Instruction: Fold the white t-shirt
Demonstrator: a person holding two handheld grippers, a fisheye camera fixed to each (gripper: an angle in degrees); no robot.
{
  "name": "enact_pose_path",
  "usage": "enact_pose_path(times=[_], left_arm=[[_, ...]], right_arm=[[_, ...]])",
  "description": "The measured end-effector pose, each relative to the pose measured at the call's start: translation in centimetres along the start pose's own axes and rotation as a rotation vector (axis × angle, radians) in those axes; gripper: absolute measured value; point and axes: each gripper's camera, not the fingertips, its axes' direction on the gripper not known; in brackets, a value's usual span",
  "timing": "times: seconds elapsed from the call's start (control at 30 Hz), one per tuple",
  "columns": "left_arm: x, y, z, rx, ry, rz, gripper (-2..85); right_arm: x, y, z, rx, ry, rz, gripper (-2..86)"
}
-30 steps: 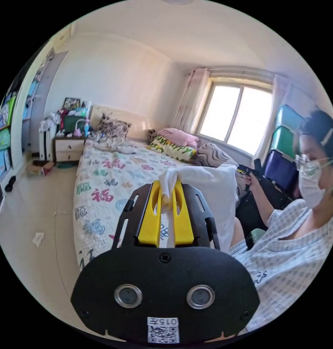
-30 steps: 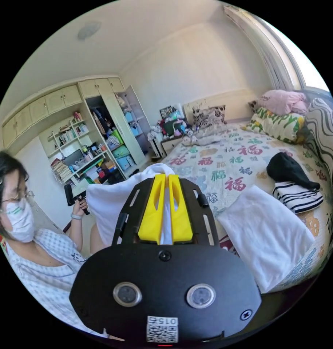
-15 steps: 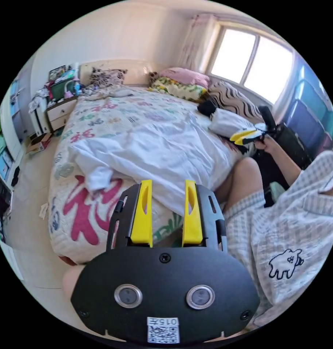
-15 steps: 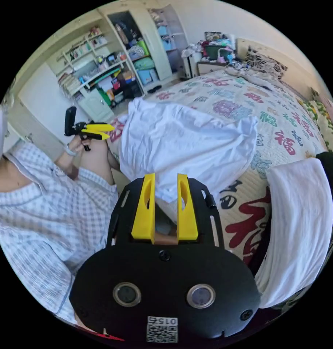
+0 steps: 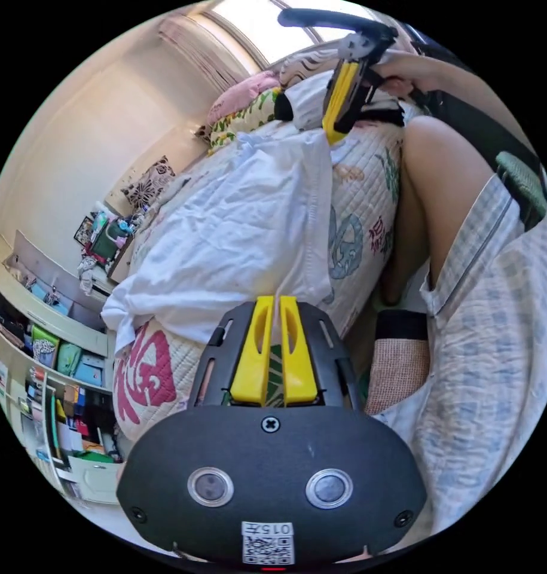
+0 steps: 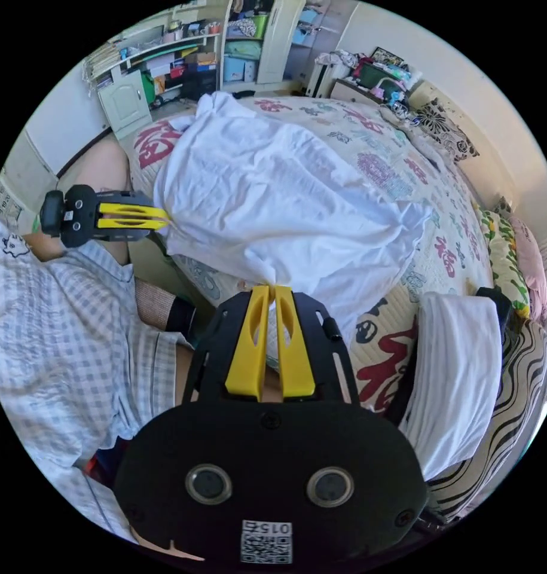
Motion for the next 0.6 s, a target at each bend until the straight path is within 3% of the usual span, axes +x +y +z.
enact_pose_path(times=[0.2, 0.33, 0.43, 0.6], left_arm=[[-9.0, -2.0, -4.8, 0.215, -0.008, -0.205, 0.2], [-14.5, -2.9, 0.1, 0.108, 0.095, -0.349, 1.7], [-15.7, -1.6, 0.8, 0.040, 0.235, -0.410, 9.1], [-14.3, 1.4, -2.4, 0.104, 0.332, -0.413, 11.5]], right_arm=[[2.9, -2.2, -4.0, 0.194, 0.005, 0.097, 0.7], [6.7, -4.3, -0.7, 0.198, -0.169, 0.255, 2.9], [8.0, -2.8, 0.9, 0.199, -0.343, 0.326, 5.0], [7.0, 0.4, 1.5, 0.190, -0.276, 0.281, 9.7]])
